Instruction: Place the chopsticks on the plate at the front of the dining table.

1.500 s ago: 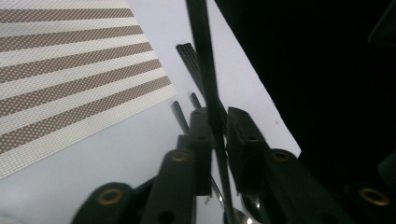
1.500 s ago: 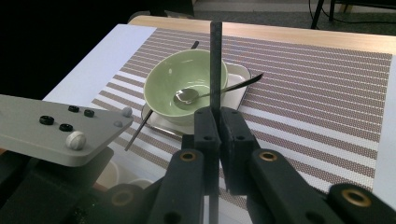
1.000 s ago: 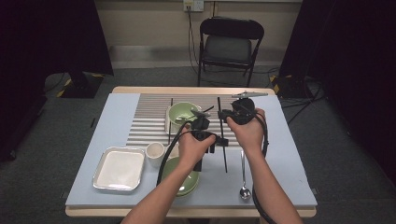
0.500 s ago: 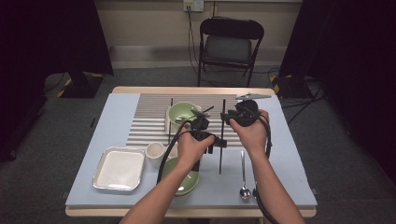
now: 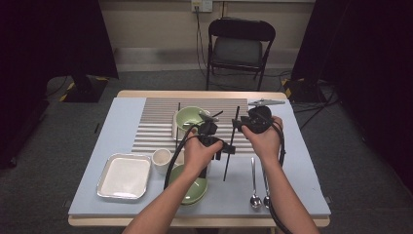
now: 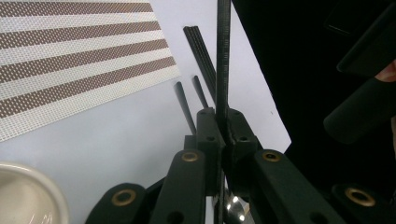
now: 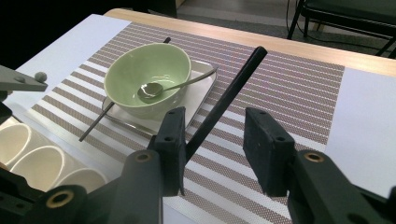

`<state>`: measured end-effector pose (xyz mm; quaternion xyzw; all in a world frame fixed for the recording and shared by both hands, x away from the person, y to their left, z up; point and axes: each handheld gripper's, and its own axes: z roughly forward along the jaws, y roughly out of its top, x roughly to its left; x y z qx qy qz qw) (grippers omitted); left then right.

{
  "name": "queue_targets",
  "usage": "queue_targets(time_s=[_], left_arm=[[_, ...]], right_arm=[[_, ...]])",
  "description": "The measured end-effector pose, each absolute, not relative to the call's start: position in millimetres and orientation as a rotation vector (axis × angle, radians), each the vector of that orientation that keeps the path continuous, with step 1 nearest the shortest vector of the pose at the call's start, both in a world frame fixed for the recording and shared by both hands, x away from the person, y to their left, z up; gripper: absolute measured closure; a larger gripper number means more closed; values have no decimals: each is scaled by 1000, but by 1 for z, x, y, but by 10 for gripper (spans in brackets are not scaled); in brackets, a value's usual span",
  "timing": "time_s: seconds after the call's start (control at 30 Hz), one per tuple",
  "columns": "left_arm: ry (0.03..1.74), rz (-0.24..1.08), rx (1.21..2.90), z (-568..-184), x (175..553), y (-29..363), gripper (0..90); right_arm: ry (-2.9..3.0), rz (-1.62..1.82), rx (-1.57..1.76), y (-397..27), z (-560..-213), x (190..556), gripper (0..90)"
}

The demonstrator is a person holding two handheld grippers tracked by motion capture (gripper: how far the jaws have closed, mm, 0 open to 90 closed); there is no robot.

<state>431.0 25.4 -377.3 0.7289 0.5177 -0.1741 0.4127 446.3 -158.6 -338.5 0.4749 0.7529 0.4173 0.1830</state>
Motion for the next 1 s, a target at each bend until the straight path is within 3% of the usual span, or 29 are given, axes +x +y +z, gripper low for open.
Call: queue_targets(time_s=[0.5, 1.0], left_arm=[[1299, -433, 1857, -374, 431, 26, 864], [1333, -395, 1865, -373, 435, 36, 863]], right_arm=[[2118, 1178, 1347, -163, -342, 447, 549], [2085, 1211, 1350, -172, -343, 447, 383]])
